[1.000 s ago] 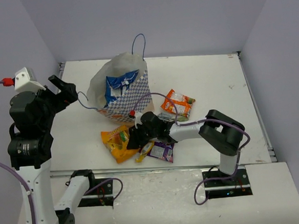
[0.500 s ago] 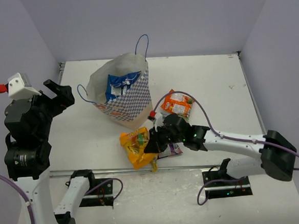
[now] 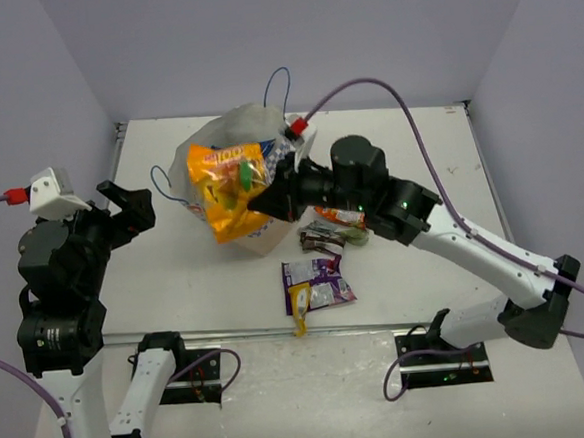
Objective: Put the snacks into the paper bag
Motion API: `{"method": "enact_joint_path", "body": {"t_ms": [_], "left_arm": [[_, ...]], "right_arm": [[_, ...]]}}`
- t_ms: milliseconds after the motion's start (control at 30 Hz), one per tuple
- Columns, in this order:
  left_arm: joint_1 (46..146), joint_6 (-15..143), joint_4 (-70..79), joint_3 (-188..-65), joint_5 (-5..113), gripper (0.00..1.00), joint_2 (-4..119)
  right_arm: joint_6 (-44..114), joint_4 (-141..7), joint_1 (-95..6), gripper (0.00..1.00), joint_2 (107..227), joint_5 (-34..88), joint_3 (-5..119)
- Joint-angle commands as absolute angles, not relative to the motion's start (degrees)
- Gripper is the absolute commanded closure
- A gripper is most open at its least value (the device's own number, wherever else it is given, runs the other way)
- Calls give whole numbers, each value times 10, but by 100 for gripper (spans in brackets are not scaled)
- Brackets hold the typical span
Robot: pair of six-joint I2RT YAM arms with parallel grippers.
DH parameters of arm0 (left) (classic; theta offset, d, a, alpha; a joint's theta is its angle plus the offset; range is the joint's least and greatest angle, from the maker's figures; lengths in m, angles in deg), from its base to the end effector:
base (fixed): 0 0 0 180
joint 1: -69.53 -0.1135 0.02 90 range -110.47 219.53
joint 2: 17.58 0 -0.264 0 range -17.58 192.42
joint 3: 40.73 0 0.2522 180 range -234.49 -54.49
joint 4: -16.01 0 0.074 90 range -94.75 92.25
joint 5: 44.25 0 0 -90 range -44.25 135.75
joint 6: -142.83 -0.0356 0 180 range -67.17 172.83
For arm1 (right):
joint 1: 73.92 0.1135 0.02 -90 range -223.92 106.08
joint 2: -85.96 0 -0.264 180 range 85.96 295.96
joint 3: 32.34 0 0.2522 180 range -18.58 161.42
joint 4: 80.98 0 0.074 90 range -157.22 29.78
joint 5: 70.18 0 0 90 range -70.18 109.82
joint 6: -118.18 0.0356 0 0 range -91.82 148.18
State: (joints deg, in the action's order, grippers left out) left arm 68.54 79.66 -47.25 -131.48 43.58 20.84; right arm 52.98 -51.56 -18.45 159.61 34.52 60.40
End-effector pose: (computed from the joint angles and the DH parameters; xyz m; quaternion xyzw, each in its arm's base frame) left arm 0.0748 0.0026 0.4564 -0.1971 0.7456 -0.1281 0.6236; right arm 0.1573 0.2446 0.4299 -0.2804 0.7128 0.4846 0.4224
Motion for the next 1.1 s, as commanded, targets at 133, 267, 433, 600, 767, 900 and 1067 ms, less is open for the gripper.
{"method": "enact_joint_path", "body": {"t_ms": [133, 267, 433, 600, 767, 900, 1067], "left_arm": [[687, 793, -475, -1322, 527, 0, 189], [687, 798, -450, -1309, 611, 0, 178], [687, 780, -467, -1321, 608, 0, 163], [687, 756, -504, -1351, 576, 0, 169], [687, 743, -500, -1358, 608, 0, 178], [687, 698, -490, -1366, 669, 0, 199], [686, 675, -465, -1364, 704, 0, 238]], "right_arm": [[488, -522, -238, 100, 1763, 353, 925], [497, -516, -264, 100, 1845, 370, 1015], [514, -526, -291, 100, 1916, 376, 1065], [516, -532, -301, 100, 1944, 351, 1080], [526, -535, -305, 1, 1951, 303, 1094], [523, -537, -307, 1, 1914, 276, 1097], [521, -543, -308, 1, 1828, 237, 1018]]}}
